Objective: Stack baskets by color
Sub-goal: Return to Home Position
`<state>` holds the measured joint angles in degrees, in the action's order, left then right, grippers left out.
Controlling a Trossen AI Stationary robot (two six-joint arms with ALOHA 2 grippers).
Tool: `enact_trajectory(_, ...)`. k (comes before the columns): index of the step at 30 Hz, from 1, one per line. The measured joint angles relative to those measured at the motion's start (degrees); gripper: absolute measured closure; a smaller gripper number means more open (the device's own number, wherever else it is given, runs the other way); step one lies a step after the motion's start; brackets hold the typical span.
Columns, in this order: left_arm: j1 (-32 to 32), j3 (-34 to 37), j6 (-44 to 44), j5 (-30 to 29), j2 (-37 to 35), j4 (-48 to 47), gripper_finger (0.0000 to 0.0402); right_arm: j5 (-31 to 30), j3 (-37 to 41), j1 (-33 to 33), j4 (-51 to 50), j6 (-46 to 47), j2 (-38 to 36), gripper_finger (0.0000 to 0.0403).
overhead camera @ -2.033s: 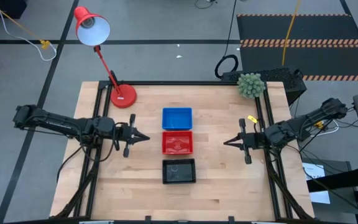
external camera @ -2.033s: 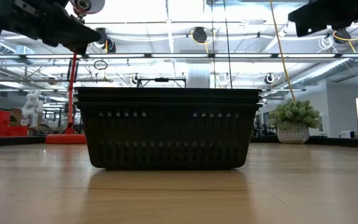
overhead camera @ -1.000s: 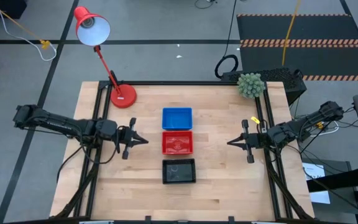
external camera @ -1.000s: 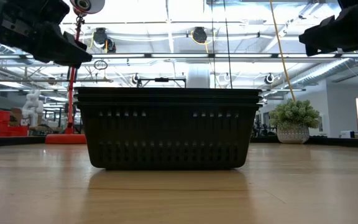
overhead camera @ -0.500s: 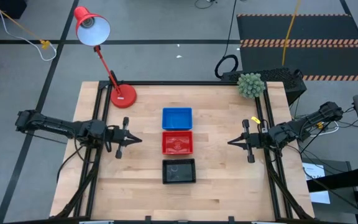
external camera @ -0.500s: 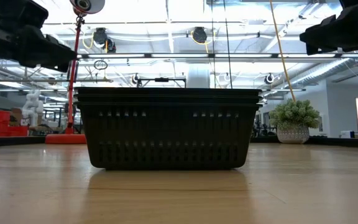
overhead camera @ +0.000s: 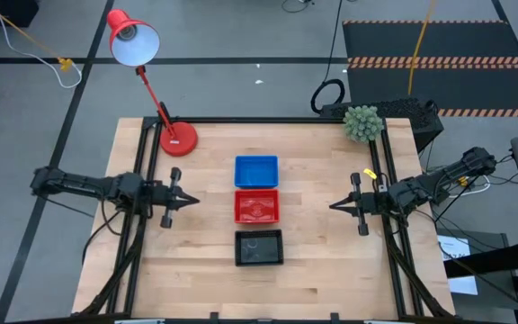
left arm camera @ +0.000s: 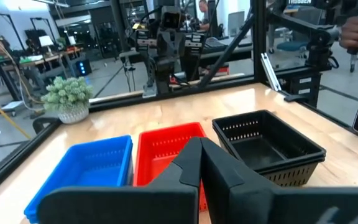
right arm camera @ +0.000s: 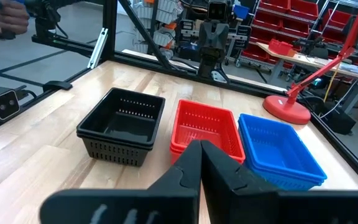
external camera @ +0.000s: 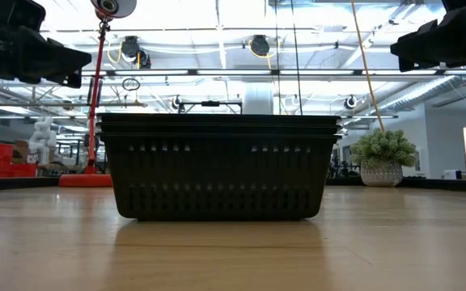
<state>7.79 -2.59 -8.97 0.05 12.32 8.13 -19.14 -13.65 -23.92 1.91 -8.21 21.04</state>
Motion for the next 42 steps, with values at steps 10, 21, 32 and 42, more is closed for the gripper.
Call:
enact_trajectory(10,0.00,0.02,0.39,0.04,-4.93,-4.63,0.0395,-0.07,3.51,0.00,0.62,-0.32,-3.06,0.0403)
enact_trajectory(21,0.00,0.02,0.00,-0.04,-6.87,-6.79,0.0396,2.97,7.28,0.00,0.90,-1.94,-12.72,0.0403)
enact_trajectory(32,0.00,0.02,0.37,-0.31,-6.85,-7.62,0.0398,7.37,11.94,0.18,6.27,-6.25,-20.37,0.0403)
enact_trajectory(42,0.00,0.02,0.31,-0.44,-6.83,-7.55,0.0397,10.08,12.59,5.62,6.38,-7.72,-20.90,0.0403)
